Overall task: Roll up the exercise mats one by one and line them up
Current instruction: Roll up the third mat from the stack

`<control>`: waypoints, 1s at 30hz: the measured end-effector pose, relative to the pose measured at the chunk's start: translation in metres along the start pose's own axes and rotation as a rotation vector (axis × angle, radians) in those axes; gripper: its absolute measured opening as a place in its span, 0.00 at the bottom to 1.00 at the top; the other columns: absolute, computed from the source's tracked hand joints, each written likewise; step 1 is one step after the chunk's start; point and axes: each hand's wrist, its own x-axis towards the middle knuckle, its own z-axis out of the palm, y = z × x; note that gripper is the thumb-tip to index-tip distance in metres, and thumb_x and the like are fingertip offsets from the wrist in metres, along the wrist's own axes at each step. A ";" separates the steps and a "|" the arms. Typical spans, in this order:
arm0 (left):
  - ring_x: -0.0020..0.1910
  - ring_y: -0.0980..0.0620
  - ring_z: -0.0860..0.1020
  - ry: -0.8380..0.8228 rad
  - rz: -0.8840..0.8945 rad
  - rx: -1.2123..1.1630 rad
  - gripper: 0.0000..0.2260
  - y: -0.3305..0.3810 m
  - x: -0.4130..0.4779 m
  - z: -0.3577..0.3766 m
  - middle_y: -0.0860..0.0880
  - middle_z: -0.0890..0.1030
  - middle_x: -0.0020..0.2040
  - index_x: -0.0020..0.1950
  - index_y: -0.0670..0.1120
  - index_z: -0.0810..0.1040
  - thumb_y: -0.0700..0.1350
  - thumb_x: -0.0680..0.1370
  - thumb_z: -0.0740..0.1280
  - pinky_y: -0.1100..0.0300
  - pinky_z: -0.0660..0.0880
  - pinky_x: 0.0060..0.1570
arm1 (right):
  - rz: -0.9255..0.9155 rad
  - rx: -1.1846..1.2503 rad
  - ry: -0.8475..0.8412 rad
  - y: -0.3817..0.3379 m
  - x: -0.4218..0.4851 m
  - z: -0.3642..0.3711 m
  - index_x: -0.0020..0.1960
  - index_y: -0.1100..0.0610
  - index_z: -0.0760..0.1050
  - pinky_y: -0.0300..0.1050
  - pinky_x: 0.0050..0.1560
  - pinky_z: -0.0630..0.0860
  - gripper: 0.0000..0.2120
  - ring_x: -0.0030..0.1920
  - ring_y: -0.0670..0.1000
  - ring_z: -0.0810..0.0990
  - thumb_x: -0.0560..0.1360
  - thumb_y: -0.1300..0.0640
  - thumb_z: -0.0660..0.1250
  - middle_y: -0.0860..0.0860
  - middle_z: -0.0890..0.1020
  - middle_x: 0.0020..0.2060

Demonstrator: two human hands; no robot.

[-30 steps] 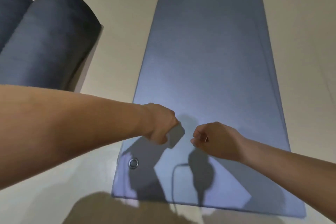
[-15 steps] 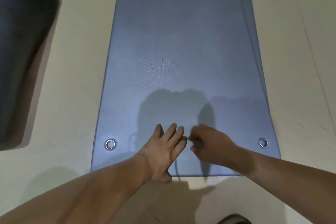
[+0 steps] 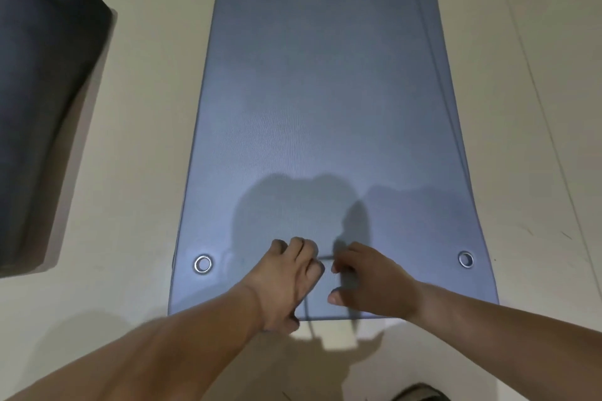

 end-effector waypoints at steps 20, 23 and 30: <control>0.48 0.45 0.75 -0.085 -0.137 -0.160 0.05 -0.093 0.001 -0.173 0.51 0.72 0.45 0.52 0.52 0.71 0.51 0.84 0.64 0.53 0.67 0.42 | -0.020 -0.129 -0.056 -0.044 0.007 -0.155 0.44 0.46 0.80 0.46 0.45 0.78 0.13 0.41 0.41 0.80 0.71 0.38 0.76 0.40 0.83 0.39; 0.55 0.45 0.77 0.051 -0.260 -0.176 0.04 -0.131 0.012 -0.189 0.51 0.76 0.51 0.58 0.51 0.73 0.50 0.86 0.62 0.54 0.67 0.43 | 0.056 -0.431 0.423 -0.062 0.007 -0.180 0.47 0.46 0.74 0.47 0.45 0.71 0.18 0.48 0.48 0.77 0.71 0.34 0.75 0.43 0.78 0.46; 0.60 0.44 0.73 0.350 -0.504 0.072 0.11 -0.186 0.033 -0.196 0.47 0.75 0.60 0.66 0.50 0.77 0.51 0.87 0.60 0.51 0.62 0.49 | 0.031 -0.661 0.636 -0.068 0.016 -0.113 0.79 0.61 0.67 0.74 0.74 0.60 0.65 0.79 0.69 0.62 0.50 0.36 0.86 0.65 0.66 0.79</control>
